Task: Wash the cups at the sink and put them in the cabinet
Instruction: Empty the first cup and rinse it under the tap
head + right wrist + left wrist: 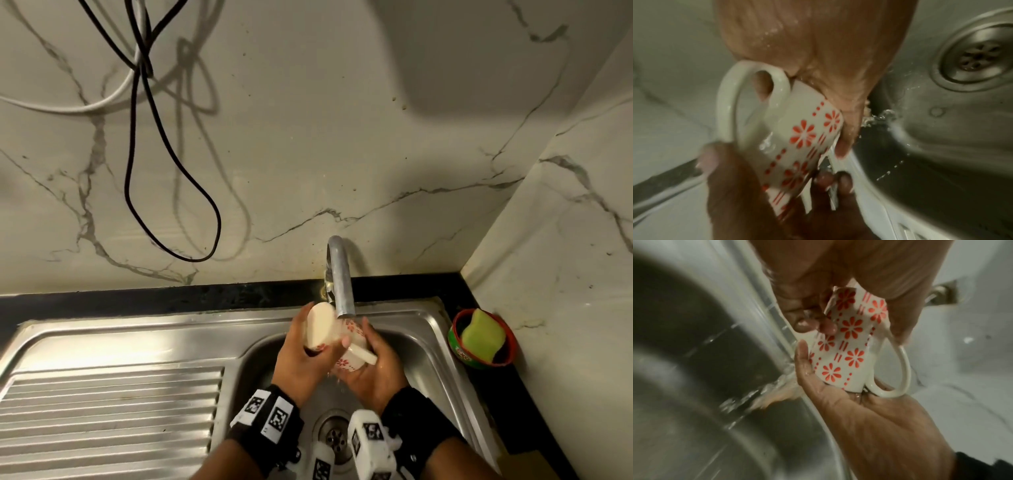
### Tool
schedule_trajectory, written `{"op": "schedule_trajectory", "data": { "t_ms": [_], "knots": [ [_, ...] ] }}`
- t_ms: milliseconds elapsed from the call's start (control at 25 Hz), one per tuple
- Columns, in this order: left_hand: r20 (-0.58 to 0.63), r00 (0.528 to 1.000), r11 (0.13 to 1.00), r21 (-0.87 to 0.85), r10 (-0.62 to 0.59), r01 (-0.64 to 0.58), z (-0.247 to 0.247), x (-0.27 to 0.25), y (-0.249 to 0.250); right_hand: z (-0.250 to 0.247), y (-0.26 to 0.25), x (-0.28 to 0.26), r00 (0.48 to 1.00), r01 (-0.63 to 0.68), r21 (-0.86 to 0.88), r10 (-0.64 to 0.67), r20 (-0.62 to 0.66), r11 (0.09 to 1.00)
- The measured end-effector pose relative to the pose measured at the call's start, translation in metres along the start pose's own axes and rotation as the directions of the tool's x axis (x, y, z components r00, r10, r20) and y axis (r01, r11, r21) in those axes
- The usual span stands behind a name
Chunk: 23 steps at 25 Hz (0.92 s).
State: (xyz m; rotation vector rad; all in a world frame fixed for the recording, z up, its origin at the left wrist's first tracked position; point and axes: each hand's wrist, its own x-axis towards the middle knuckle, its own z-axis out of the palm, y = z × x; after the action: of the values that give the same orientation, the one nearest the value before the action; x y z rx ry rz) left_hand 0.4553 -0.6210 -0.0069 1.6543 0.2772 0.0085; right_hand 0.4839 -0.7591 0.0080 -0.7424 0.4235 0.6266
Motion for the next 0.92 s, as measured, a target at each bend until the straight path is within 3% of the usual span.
{"op": "schedule_trajectory", "data": {
  "t_ms": [120,280,360,440,520,560,600,640,680,720,760,800,840,880,920],
  "knots": [
    [-0.023,0.981,0.905,0.389,0.195,-0.171,-0.003,0.001,0.010,-0.013,0.010,0.005,0.998,-0.063,0.080,0.061,0.017,0.995],
    [0.134,0.933,0.622,0.712,0.335,-0.326,-0.002,0.008,0.014,-0.015,0.027,0.014,0.996,-0.028,0.037,0.031,-0.080,0.999],
    [0.147,0.935,0.655,0.678,0.324,-0.333,0.004,0.006,0.014,-0.016,0.028,0.015,0.994,0.009,0.052,-0.003,-0.111,0.999],
    [0.116,0.957,0.811,0.510,0.265,-0.286,0.007,0.008,0.006,-0.015,0.021,0.014,0.988,0.052,0.015,-0.049,-0.144,0.999],
    [0.093,0.984,0.946,0.276,0.151,-0.172,0.003,0.012,-0.007,-0.009,0.008,0.007,0.959,0.193,-0.266,-0.239,-0.154,0.944],
    [0.105,0.991,0.969,0.222,0.089,-0.110,-0.001,0.014,-0.016,-0.006,0.002,0.004,0.924,0.277,-0.476,-0.368,-0.108,0.834],
    [0.121,0.992,0.970,0.237,0.034,-0.062,-0.003,0.014,-0.022,-0.005,-0.002,0.002,0.878,0.353,-0.672,-0.478,-0.001,0.651],
    [0.124,0.992,0.954,0.298,0.001,-0.038,-0.006,0.013,-0.028,-0.007,-0.005,0.001,0.829,0.417,-0.821,-0.534,0.167,0.390],
    [0.111,0.994,0.941,0.336,0.007,-0.045,-0.007,0.013,-0.032,-0.009,-0.006,0.001,0.770,0.475,-0.876,-0.524,0.365,0.088],
    [0.085,0.996,0.941,0.334,0.026,-0.053,-0.007,0.013,-0.034,-0.010,-0.007,0.002,0.694,0.521,-0.830,-0.466,0.549,-0.200],
    [0.065,0.996,0.953,0.295,0.055,-0.072,-0.007,0.015,-0.037,-0.013,-0.008,0.003,0.614,0.550,-0.719,-0.378,0.693,-0.426],
    [0.050,0.995,0.948,0.306,0.082,-0.093,-0.007,0.017,-0.039,-0.014,-0.009,0.002,0.552,0.570,-0.604,-0.286,0.784,-0.557],
    [0.052,0.992,0.930,0.347,0.115,-0.126,-0.007,0.016,-0.038,-0.012,-0.009,0.001,0.550,0.558,-0.570,-0.246,0.798,-0.603],
    [0.060,0.987,0.882,0.444,0.148,-0.159,-0.006,0.014,-0.035,-0.008,-0.007,0.000,0.589,0.524,-0.606,-0.260,0.766,-0.599],
    [0.070,0.974,0.799,0.560,0.217,-0.219,-0.004,0.011,-0.034,-0.003,-0.002,0.000,0.657,0.479,-0.702,-0.315,0.685,-0.527]
  ]
}}
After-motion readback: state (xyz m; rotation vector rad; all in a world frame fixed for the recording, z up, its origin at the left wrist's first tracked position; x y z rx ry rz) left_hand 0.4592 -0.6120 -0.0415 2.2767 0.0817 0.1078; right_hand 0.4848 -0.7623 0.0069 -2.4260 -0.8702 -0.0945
